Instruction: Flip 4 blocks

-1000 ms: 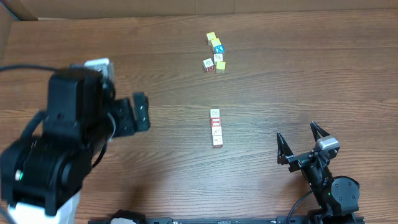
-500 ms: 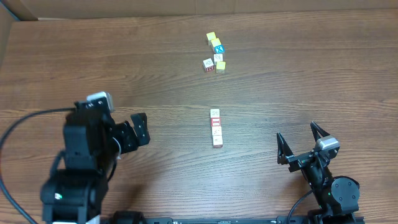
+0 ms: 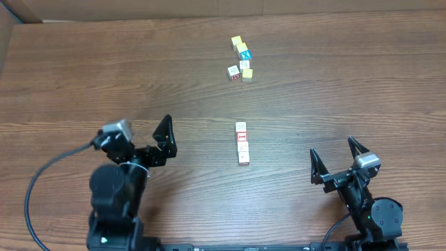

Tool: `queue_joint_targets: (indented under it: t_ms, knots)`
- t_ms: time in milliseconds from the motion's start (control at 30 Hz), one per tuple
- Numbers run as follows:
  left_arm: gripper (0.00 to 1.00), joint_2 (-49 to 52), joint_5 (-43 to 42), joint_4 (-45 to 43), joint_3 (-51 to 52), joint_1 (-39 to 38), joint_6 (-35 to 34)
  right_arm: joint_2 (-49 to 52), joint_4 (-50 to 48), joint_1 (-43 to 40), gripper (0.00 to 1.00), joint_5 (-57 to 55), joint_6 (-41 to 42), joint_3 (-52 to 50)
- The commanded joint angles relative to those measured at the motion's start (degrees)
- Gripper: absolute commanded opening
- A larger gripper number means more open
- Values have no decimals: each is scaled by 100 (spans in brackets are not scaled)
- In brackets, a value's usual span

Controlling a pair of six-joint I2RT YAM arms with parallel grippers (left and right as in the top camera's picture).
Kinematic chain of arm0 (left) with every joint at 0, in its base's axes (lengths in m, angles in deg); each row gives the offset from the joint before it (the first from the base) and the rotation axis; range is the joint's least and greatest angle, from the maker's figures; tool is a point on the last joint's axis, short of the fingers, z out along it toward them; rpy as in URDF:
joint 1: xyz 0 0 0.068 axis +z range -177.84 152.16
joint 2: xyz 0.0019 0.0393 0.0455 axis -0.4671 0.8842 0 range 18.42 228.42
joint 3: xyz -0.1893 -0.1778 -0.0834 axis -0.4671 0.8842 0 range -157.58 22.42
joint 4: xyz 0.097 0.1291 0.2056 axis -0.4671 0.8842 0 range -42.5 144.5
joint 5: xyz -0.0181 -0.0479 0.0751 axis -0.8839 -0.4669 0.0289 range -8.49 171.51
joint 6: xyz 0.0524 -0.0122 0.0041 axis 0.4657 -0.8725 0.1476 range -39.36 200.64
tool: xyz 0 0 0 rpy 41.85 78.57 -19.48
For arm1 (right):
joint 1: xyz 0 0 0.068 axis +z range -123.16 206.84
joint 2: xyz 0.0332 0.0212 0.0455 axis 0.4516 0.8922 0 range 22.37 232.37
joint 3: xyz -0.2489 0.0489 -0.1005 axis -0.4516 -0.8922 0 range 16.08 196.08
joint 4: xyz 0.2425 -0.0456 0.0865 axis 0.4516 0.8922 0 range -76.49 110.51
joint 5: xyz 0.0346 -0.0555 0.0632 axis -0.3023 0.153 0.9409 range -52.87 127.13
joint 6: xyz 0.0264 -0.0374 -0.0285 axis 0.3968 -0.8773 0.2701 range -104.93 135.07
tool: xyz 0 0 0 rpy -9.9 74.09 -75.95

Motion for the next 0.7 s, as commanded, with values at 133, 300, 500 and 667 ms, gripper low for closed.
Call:
queue_joint_targets:
  t_ms: [133, 300, 500, 667]
  knots:
    - [100, -824, -44, -1860, 1209, 140, -236, -35, -33, -37, 100, 9, 37, -61]
    - [100, -1296, -90, -2435, 1790, 393, -378, -35, -33, -37, 100, 9, 37, -61]
    - [100, -1886, -87, -2625, 2424, 485, -387, -35, -33, -37, 100, 9, 37, -61]
    - [100, -2157, -48, -2522, 2686, 492, -378, -35, -33, -37, 100, 9, 37, -61]
